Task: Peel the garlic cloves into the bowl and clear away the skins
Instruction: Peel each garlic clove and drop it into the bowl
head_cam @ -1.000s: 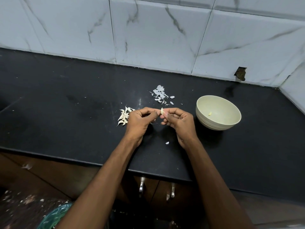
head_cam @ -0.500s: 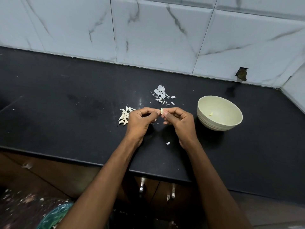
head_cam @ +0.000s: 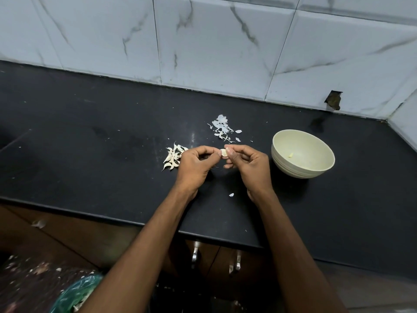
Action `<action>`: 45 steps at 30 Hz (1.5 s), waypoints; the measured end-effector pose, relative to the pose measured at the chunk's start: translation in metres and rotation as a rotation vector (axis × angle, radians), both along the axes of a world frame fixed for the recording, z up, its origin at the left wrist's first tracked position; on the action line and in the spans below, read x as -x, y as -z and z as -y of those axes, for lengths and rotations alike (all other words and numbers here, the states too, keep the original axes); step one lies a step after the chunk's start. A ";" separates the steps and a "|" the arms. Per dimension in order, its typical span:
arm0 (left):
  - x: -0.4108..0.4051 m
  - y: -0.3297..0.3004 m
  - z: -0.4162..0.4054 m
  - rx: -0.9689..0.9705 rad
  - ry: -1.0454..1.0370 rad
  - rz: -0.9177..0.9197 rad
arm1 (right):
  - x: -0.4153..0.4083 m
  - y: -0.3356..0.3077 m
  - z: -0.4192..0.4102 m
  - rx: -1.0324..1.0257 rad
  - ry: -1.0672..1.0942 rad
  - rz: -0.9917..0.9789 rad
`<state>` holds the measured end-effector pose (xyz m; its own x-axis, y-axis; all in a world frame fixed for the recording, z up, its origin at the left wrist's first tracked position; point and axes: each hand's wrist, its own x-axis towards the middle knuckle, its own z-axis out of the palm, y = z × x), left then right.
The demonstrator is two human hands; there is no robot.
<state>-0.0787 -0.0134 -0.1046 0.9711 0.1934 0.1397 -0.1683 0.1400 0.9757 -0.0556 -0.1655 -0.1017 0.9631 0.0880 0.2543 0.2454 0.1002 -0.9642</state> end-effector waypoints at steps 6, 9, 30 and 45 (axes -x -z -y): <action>-0.002 0.000 -0.001 0.026 -0.001 -0.025 | 0.000 0.001 0.001 0.021 -0.039 -0.002; -0.003 0.000 -0.001 0.084 -0.007 -0.043 | 0.001 0.000 0.000 0.026 -0.036 0.007; -0.004 0.003 -0.003 0.040 0.005 -0.027 | 0.003 -0.002 -0.001 0.139 -0.020 0.029; -0.004 0.001 -0.002 0.067 0.044 -0.052 | 0.001 -0.006 0.006 -0.053 -0.106 -0.167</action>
